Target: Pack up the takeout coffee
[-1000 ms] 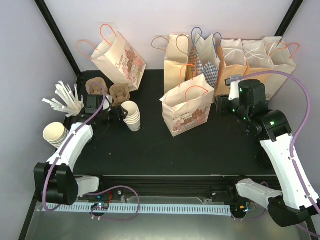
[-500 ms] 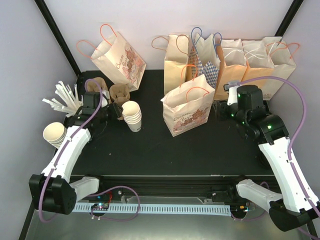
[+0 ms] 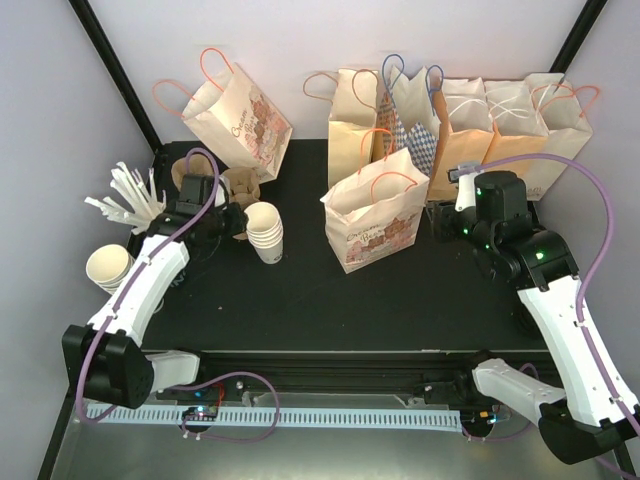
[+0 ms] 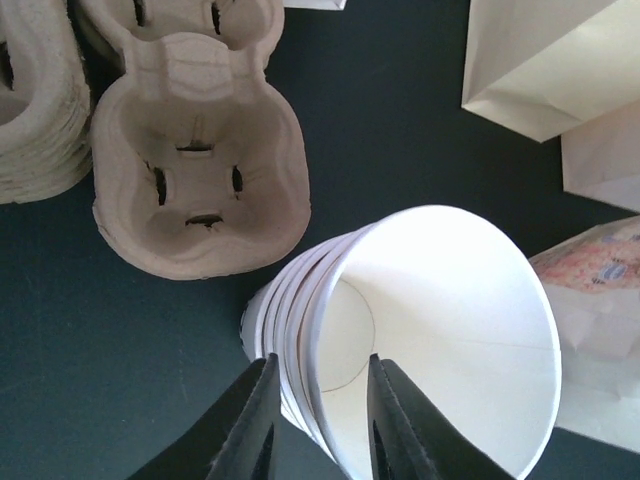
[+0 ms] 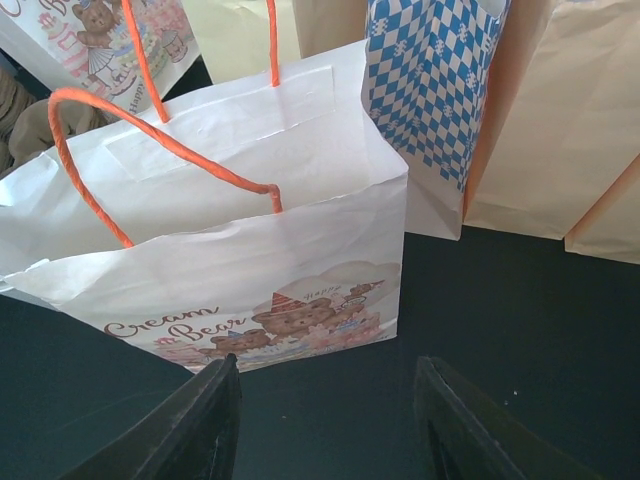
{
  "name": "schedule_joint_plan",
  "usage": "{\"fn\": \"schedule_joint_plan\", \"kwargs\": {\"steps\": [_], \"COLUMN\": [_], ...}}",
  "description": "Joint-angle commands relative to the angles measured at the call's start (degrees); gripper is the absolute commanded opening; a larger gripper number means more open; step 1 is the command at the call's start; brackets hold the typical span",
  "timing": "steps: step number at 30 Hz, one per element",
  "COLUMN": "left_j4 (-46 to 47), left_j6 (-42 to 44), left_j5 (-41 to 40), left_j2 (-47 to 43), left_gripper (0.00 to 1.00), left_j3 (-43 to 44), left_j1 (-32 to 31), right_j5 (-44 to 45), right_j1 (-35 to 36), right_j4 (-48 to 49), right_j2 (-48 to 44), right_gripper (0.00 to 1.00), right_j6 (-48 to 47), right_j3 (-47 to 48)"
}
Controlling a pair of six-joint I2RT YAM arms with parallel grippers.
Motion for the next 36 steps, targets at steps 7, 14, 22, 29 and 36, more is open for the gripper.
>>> {"fn": "schedule_joint_plan", "kwargs": {"steps": [7,14,22,29,36], "left_j4": [-2.2,-2.4,-2.1,-2.6,-4.1], "left_j6": [0.9,1.0,1.6,1.8,1.4], "left_j5": [-2.7,-3.1,-4.0,-4.2,-2.5], "left_j2": [1.2,2.0,2.1,2.2,-0.5], "left_gripper": [0.20,0.20,0.19,0.02,0.02], "left_j3": [3.3,3.4,3.0,3.3,6.2], "left_j1": [-2.1,-2.4,-2.8,-2.9,-2.9], "right_j5": [0.5,1.1,1.1,1.5,1.5], "right_j1": [-0.2,-0.3,-0.3,-0.3,-0.3], "right_j4": [1.6,1.5,1.4,1.3,1.9], "right_j2": [-0.1,-0.5,-0.9,-1.2,-1.5], "right_gripper": [0.51,0.50,0.50,0.50,0.50], "right_j6": [0.4,0.3,0.3,0.4,0.7], "right_j3": [1.4,1.4,1.2,0.7,-0.4]}}
